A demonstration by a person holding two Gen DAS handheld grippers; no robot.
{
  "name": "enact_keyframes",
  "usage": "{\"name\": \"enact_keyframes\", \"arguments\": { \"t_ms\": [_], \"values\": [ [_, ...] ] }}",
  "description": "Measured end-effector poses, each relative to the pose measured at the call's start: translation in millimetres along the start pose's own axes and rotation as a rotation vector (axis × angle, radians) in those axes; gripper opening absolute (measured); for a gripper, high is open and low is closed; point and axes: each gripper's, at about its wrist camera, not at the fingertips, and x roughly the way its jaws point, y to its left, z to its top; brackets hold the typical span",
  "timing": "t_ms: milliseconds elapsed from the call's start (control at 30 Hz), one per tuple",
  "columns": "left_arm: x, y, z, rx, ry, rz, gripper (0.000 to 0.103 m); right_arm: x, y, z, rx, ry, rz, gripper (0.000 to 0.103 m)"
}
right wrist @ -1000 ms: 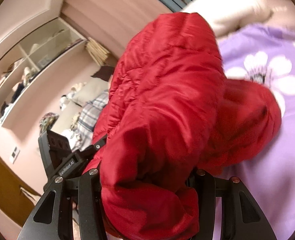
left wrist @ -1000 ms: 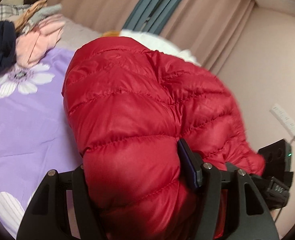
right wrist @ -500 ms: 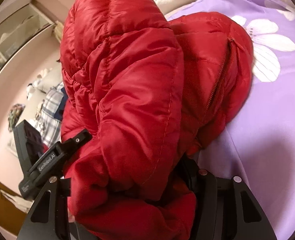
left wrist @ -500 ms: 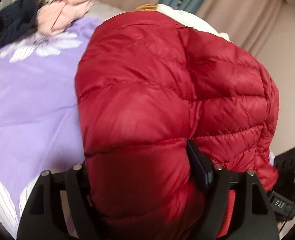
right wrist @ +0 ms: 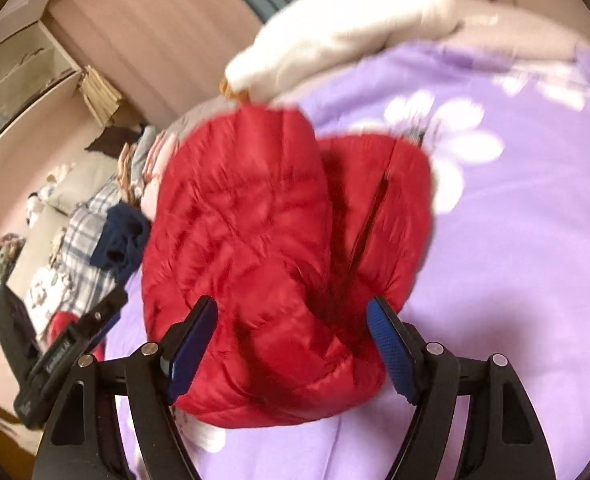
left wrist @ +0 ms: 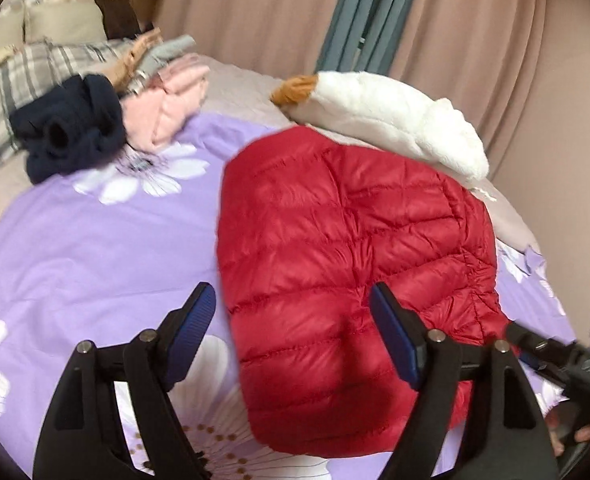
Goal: Fold large clothes
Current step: 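Lower the jacket bundle onto the duvet with both tools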
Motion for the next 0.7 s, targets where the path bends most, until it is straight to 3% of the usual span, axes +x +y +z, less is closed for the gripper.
{"name": "enact_keyframes", "arguments": {
  "t_ms": [33, 100, 167, 200, 233, 300, 367, 533, 700],
  "values": [
    [0.8, 0.8, 2.4, 0.003, -0.004, -0.004, 0.061, -2.5, 4.7, 7.0, -0.011, -0.030, -0.001, 0.077],
    [2.6, -0.9, 4.4, -0.004, 0.010, -0.029, 0.055, -14.0, 4.2, 13.0, -0.039, -0.097, 0.009, 0.077],
    [14.8, 1.7, 8.0, -0.035, 0.032, -0.040, 0.046, -4.2, 2.3, 22.5, -0.066, -0.112, 0.024, 0.075],
    [21.3, 3.5, 8.4, -0.045, 0.039, -0.039, 0.044, 5.2, 9.0, 30.5, -0.079, -0.103, 0.027, 0.064],
    [34.1, 5.0, 8.1, -0.060, 0.060, -0.028, 0.043, 14.1, 7.1, 34.9, -0.085, -0.086, 0.018, 0.046],
    [57.8, 10.4, 4.0, -0.080, 0.110, 0.025, 0.042, 46.8, 2.1, 44.5, -0.050, -0.019, -0.043, 0.034],
    [74.7, 15.3, -1.4, -0.084, 0.119, 0.060, 0.046, 68.9, -16.5, 40.2, -0.018, 0.022, -0.093, 0.031],
    [102.4, 16.6, -12.2, -0.051, 0.126, 0.094, 0.050, 115.6, -33.9, 25.6, -0.063, 0.071, -0.126, 0.029],
    [103.9, 21.9, -9.6, -0.084, 0.137, 0.058, 0.050, 115.6, -41.5, 26.1, -0.030, 0.066, -0.087, 0.027]
  ]
}}
